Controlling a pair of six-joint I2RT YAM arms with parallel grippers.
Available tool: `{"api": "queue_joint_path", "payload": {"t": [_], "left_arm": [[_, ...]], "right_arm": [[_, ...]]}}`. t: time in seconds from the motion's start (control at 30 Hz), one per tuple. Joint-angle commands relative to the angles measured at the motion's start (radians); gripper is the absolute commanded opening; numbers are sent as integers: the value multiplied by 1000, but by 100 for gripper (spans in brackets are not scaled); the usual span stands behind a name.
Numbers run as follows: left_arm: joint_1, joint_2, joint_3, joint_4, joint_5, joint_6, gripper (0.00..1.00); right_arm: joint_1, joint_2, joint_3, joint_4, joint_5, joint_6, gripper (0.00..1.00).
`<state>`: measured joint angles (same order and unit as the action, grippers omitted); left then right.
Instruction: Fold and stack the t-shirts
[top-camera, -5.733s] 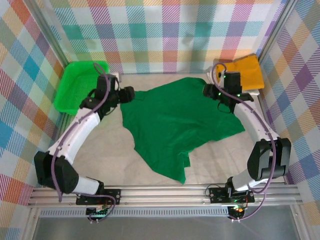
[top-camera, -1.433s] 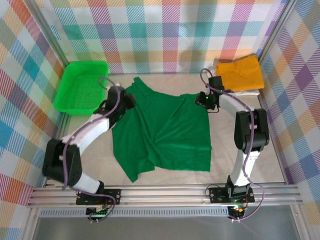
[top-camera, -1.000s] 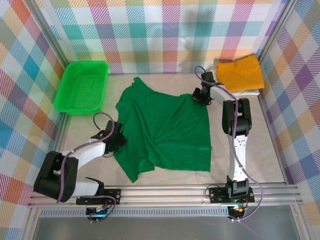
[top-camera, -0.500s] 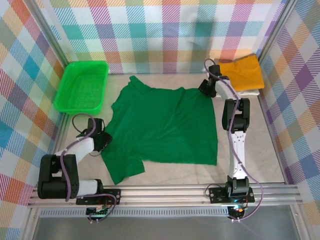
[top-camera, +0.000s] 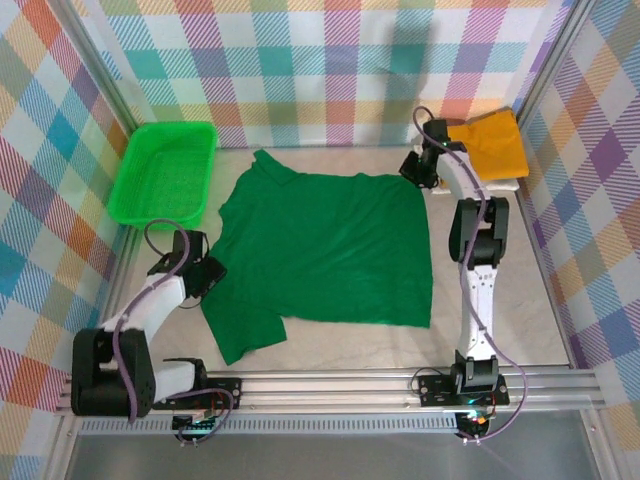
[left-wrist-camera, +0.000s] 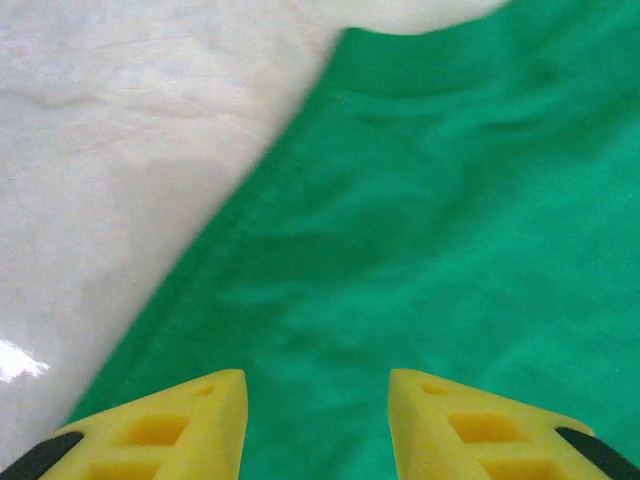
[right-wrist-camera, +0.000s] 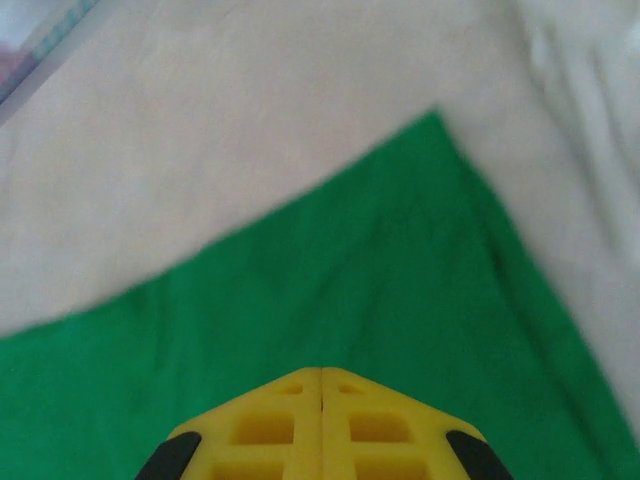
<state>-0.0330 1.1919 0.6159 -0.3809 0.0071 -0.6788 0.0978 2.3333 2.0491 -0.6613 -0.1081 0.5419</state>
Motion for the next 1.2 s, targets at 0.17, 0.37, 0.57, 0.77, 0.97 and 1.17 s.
{"api": "queue_joint_path", "payload": {"t": [0.17, 0.37, 0.57, 0.77, 0.97, 1.17], "left_arm": [[-77, -9, 42, -85, 82, 92, 42], [-98, 112, 69, 13, 125, 142, 39], [-107, 127, -28, 94, 61, 39, 37], [-152, 51, -170, 191, 88, -73, 38], [-209, 42, -119, 151, 26, -104, 39], [-206, 1, -48, 112, -72, -72, 40]], "right_arm": [[106, -468, -714, 263, -66, 58, 0], [103, -497, -876, 282, 8, 49, 0], [102, -337, -725, 198, 108, 25, 0], [65, -174, -541, 163, 102, 38, 0], [39, -138, -403, 90, 131, 28, 0], [16, -222, -460, 77, 51, 13, 0]]}}
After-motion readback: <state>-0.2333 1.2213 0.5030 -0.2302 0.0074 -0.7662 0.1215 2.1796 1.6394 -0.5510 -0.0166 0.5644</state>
